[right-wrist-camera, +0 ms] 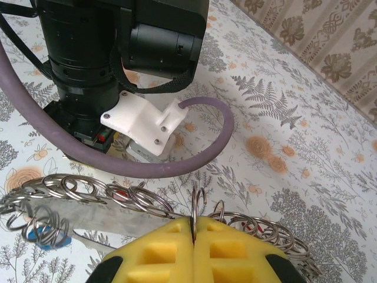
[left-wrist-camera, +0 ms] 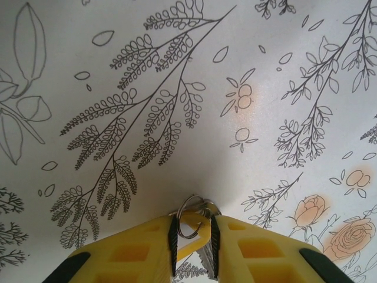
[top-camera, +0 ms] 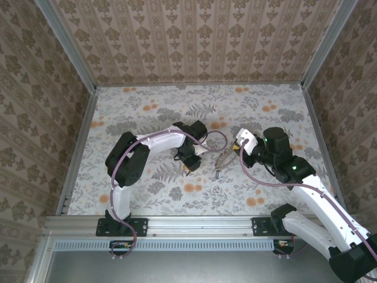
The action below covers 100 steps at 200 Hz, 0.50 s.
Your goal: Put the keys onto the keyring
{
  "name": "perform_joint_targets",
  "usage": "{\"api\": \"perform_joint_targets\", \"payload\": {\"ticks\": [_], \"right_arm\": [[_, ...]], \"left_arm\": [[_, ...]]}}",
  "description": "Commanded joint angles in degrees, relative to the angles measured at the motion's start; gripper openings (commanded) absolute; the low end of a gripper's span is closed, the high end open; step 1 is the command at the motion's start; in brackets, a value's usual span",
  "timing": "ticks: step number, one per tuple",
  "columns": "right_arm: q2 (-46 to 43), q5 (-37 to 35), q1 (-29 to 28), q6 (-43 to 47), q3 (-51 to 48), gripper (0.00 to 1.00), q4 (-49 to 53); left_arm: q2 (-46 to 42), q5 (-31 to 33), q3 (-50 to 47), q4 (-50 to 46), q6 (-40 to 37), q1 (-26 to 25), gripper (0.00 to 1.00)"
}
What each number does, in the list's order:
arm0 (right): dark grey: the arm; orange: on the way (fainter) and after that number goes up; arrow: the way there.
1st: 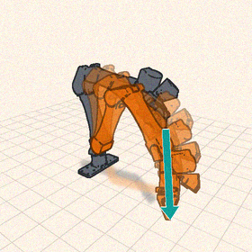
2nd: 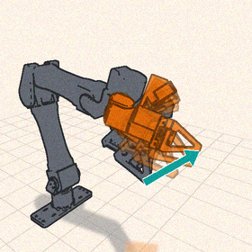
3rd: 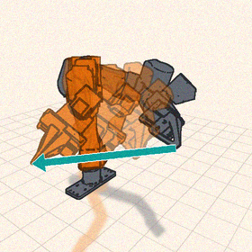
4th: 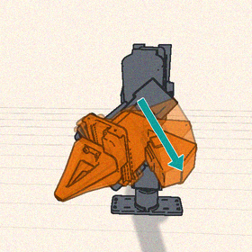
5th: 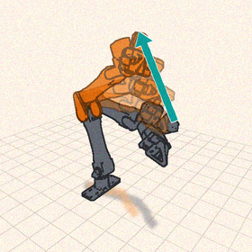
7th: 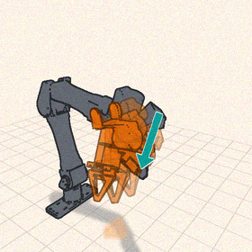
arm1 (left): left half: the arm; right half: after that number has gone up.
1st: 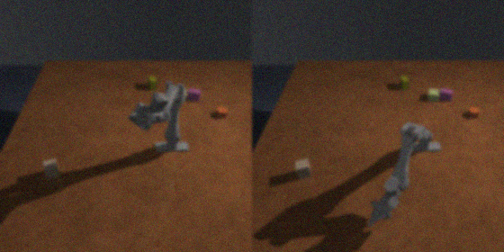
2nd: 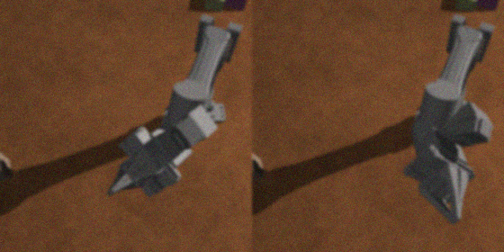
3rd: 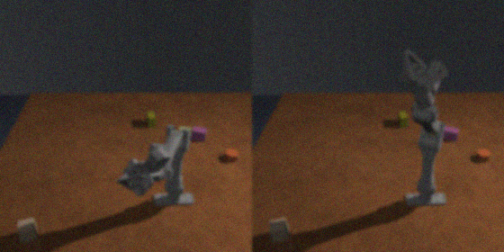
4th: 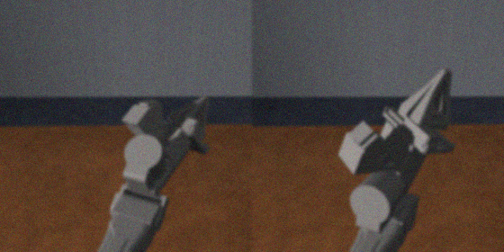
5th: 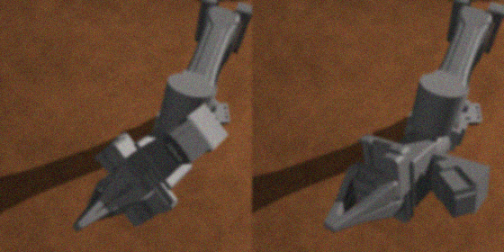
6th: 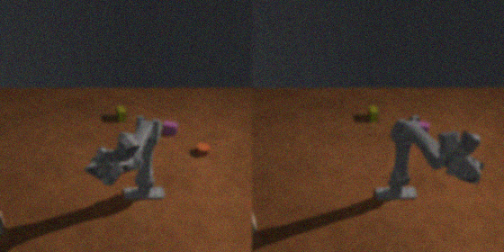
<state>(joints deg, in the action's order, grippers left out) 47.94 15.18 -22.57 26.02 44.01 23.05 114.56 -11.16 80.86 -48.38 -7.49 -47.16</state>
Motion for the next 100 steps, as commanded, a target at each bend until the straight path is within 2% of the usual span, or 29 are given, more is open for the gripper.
{"api": "perform_joint_targets", "payload": {"ticks": [1, 59, 100], "right_arm": [[-1.2, -0.7, -0.1, 0.5, 1.5, 0.0, -1.1], [-1.0, -0.7, -0.2, 0.3, 1.6, 0.0, -1.4], [-1.1, -0.7, -0.1, 0.3, 1.7, 0.0, -1.1]], "left_arm": [[-1.4, -0.4, -1.0, -0.4, 0.9, 0.5, 0.25], [-1.5, -1.1, -1.1, 0.6, 0.9, 0.3, 0.21], [-1.8, -0.8, -1.5, 1.8, 1.2, 0.3, 0.12]]}}
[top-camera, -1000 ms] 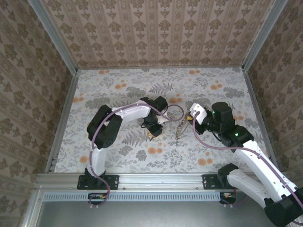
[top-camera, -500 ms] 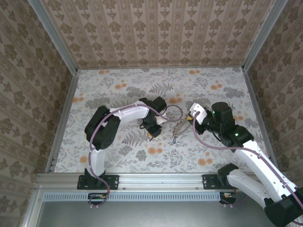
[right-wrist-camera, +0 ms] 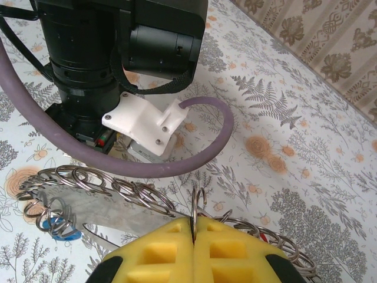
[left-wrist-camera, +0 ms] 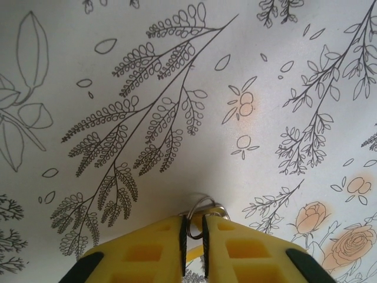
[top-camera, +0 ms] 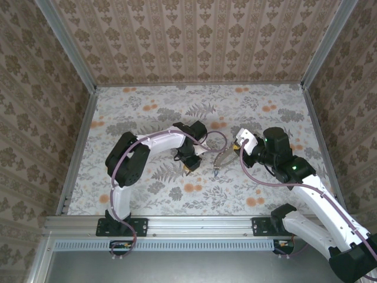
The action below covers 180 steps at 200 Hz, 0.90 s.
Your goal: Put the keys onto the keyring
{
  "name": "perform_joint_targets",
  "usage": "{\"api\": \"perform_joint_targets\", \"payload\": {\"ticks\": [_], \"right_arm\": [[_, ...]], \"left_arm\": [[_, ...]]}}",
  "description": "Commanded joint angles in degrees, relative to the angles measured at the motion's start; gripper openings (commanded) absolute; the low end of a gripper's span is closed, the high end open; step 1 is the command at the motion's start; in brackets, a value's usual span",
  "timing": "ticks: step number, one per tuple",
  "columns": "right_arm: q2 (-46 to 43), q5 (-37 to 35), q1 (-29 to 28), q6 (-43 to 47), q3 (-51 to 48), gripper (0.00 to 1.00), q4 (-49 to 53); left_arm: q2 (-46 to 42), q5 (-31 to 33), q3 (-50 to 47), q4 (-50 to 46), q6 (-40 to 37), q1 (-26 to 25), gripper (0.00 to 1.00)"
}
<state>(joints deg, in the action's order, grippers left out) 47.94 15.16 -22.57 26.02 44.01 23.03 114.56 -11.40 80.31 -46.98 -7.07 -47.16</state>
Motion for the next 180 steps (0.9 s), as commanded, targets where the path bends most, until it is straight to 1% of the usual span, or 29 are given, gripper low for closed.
{"api": "perform_joint_targets", "payload": {"ticks": [1, 9, 23, 33, 40, 57, 81, 103, 144, 149, 160, 180], "right_arm": [[-1.1, -0.7, -0.2, 0.3, 1.7, 0.0, -1.1], [-1.2, -0.6, -0.2, 0.4, 1.5, 0.0, -1.1], [-1.4, -0.6, -0.1, 0.4, 1.3, 0.0, -0.9], [-1.6, -0.3, -0.1, 0.4, 1.3, 0.0, -0.8], [-1.6, -0.2, -0.2, 0.4, 1.3, 0.0, -0.8], [-1.6, 0.0, -0.2, 0.3, 1.1, 0.0, -0.8], [-1.8, 0.0, -0.1, 0.3, 1.0, 0.0, -0.7], [-1.9, 0.7, -0.2, 0.2, 0.7, 0.0, -0.8], [-1.8, 9.6, -0.5, 1.7, -0.2, 0.0, -3.3], [-1.6, 10.6, -0.5, 1.7, -0.1, 0.0, -3.5], [-0.7, 12.9, -0.7, 1.7, 0.8, 0.0, -3.1], [0.7, 15.9, -1.8, 2.7, 1.6, 0.0, -2.6]], "left_arm": [[-1.8, -0.6, -0.9, 0.4, 0.7, 0.3, 0.11], [-2.2, -1.0, -1.2, 1.2, 1.0, 0.4, 0.1], [-3.5, -4.7, -3.0, 3.8, 1.1, 0.9, 0.04], [-4.4, -5.1, -3.7, 4.4, 0.6, 1.4, 0.0], [-5.0, -6.0, -4.2, 4.6, 0.1, 1.8, 0.0], [-7.2, -10.8, -6.4, 6.7, -0.6, 3.3, 0.0], [-12.0, -16.0, -10.1, 10.2, -1.6, 5.5, 0.0], [-16.6, -20.2, -12.5, 13.6, -0.8, 7.7, 0.0], [-24.3, -25.1, -13.3, 17.1, -1.1, 9.5, 0.0], [-25.3, -27.1, -13.5, 17.7, -1.5, 9.6, 0.0], [-28.1, -28.5, -15.5, 20.8, -4.2, 9.3, 0.0], [-34.5, -28.8, -20.0, 28.2, -7.2, 8.6, 0.0]]}}
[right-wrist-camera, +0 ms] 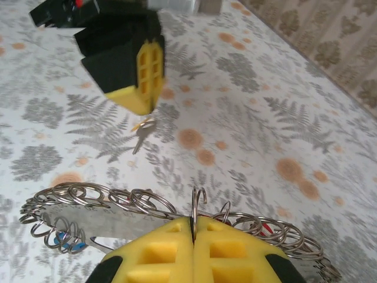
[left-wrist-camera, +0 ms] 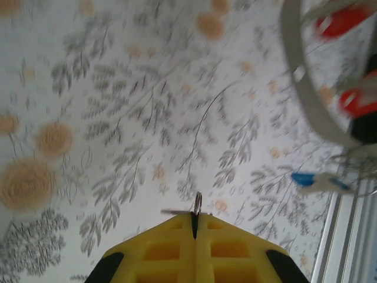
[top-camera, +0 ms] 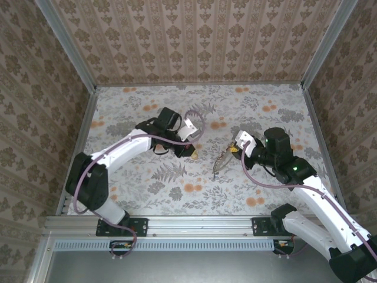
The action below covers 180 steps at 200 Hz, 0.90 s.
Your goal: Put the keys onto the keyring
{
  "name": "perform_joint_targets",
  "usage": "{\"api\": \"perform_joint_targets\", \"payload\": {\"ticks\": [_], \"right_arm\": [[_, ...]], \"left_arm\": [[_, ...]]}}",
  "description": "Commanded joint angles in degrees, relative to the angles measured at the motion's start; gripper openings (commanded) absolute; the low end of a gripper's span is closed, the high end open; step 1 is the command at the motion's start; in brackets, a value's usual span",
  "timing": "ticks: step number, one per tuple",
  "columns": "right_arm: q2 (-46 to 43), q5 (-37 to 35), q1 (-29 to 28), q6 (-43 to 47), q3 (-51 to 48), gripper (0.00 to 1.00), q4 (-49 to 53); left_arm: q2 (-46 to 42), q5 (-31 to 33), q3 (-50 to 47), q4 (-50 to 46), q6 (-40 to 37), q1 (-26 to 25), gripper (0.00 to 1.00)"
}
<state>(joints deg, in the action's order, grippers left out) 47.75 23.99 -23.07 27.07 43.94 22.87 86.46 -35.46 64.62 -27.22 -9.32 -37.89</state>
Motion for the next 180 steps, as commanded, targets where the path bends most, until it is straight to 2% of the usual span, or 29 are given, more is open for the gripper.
{"api": "perform_joint_targets", "payload": {"ticks": [1, 34, 66, 107, 180], "right_arm": [[1.0, 7.2, -1.4, 1.7, 1.7, 0.0, -2.4], [3.0, 12.2, -3.0, 3.4, 2.1, 0.0, -2.7], [4.7, 15.2, -5.6, 6.7, 2.5, 0.0, -2.7], [7.9, 19.3, -6.0, 10.0, 3.4, 0.0, -2.7], [11.6, 20.8, -7.1, 11.3, 4.0, 0.0, -3.3]], "left_arm": [[-6.7, -4.8, -4.6, 8.8, -5.0, -0.7, 0.0], [-11.9, -3.7, -6.2, 12.1, -7.0, -1.5, 0.0], [-13.3, -3.7, -7.4, 11.5, -13.5, -4.2, 0.0], [-14.1, -1.7, -8.8, 12.9, -18.6, -7.1, 0.0], [-15.7, -2.7, -11.0, 16.4, -23.9, -10.6, 0.0]]}}
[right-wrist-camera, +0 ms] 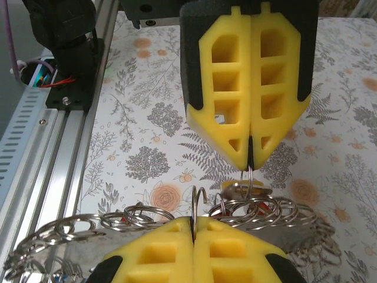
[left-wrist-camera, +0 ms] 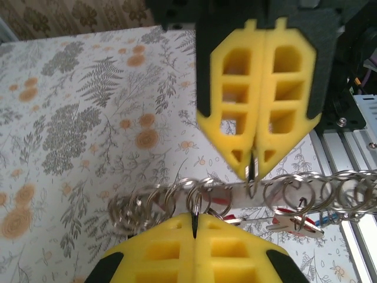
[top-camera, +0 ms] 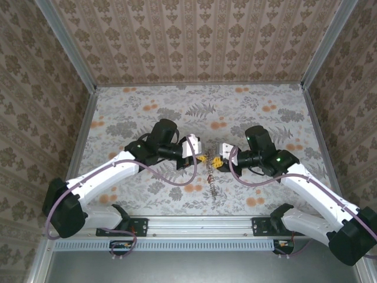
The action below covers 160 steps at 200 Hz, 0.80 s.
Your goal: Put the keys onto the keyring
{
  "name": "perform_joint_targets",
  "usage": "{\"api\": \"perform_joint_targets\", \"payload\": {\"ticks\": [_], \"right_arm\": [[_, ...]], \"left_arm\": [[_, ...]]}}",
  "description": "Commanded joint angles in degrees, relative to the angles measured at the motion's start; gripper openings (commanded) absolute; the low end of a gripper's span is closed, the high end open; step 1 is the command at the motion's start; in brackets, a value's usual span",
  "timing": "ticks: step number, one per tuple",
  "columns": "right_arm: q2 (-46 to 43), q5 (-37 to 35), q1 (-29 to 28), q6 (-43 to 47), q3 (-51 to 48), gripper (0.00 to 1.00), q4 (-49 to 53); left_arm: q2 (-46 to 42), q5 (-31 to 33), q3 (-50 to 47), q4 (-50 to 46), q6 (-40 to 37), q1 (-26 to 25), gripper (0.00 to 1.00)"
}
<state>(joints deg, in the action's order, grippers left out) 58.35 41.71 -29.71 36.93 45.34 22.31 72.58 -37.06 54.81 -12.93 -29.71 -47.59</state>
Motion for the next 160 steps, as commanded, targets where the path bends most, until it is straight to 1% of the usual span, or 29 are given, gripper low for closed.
{"api": "perform_joint_targets", "payload": {"ticks": [1, 43, 99, 121, 123, 129, 160], "right_arm": [[1.0, 3.0, -0.5, 1.4, 2.6, 0.0, -2.8], [1.7, 1.6, -0.4, 1.2, 2.9, 0.0, -2.2], [2.6, 1.6, -0.3, 0.2, 3.5, 0.0, -1.6], [3.2, 1.9, 0.3, -1.3, 3.8, 0.0, -1.5], [3.2, 1.9, 0.4, -1.4, 3.8, 0.0, -1.5], [3.3, 1.9, 0.6, -1.8, 3.9, 0.0, -1.6], [3.3, 3.6, 2.1, -4.7, 3.5, 0.0, -3.7]], "left_arm": [[-1.8, -1.1, -1.3, 2.2, -3.5, -1.0, 0.0], [-2.9, -1.3, -2.1, 2.0, -5.5, -1.9, 0.0], [-2.9, -1.4, -1.8, 0.8, -8.6, -3.1, 0.0], [-2.8, -0.2, -1.5, -0.2, -10.1, -4.0, 0.0], [-2.8, 1.2, -1.5, -0.3, -10.4, -4.0, 0.0], [-2.8, 2.2, -1.4, -0.5, -10.8, -4.3, 0.0], [-2.6, 4.4, -1.4, -1.3, -12.6, -5.4, 0.0]]}}
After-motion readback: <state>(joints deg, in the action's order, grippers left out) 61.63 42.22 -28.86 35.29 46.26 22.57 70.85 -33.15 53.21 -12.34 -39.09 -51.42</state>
